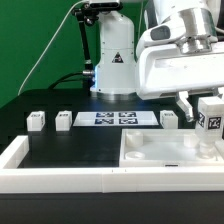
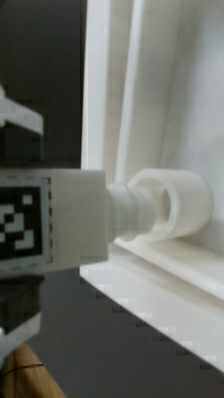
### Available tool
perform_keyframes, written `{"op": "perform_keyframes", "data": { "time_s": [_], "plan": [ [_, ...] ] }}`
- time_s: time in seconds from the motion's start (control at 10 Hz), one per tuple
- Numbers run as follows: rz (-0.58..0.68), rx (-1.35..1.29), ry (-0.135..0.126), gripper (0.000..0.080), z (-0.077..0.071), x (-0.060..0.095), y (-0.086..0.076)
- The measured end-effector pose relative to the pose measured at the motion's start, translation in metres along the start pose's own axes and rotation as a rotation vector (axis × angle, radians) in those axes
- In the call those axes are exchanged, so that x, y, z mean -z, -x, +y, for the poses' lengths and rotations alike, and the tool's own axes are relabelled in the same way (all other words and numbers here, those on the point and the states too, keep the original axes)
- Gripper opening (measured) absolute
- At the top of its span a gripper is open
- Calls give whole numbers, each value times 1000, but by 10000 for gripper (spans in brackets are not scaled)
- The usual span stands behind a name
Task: Assemble square table
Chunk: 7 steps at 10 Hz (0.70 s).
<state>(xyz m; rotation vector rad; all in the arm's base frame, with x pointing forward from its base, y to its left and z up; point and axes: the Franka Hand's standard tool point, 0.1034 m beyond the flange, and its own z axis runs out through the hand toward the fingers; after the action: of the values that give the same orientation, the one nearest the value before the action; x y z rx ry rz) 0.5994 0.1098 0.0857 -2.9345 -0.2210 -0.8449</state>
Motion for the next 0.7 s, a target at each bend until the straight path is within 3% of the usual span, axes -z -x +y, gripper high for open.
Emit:
{"op": "perform_keyframes", "data": {
  "time_s": [0.7],
  "plan": [
    [11,-2,8,288,1,-13,14]
  ]
}}
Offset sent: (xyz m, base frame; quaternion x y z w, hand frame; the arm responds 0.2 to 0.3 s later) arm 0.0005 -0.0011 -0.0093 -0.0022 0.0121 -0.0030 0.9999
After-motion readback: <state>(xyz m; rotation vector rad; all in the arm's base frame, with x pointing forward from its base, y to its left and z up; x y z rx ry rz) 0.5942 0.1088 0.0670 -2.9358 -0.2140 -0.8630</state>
